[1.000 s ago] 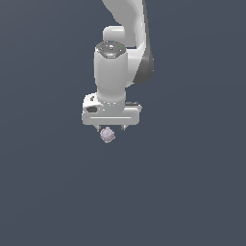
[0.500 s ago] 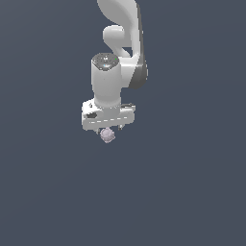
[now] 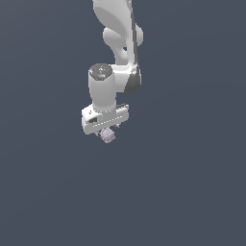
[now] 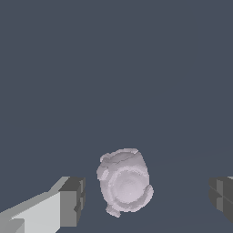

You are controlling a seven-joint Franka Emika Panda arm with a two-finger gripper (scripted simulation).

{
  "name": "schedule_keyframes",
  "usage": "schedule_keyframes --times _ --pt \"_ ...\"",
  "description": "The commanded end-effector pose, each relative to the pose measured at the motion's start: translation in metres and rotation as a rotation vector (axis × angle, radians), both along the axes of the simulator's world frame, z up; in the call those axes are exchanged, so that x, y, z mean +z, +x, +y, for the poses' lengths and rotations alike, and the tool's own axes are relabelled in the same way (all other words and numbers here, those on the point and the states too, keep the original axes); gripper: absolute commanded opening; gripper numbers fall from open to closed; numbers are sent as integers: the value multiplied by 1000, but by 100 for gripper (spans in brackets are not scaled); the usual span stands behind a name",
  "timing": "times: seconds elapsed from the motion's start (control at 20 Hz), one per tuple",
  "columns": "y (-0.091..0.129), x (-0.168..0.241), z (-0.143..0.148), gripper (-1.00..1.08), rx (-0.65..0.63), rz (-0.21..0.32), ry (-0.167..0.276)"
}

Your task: Pick up the object and move it to a goal position.

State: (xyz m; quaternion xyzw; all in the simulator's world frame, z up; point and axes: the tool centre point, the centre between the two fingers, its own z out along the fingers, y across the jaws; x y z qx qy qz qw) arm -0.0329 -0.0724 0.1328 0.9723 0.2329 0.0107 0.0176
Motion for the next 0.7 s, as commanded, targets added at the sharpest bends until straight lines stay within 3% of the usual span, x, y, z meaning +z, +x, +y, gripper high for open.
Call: schedule_keyframes --times 0.0,0.65 --pt "-7 -9 -3 100 57 8 5" --pt "-33 -39 -11 100 242 31 23"
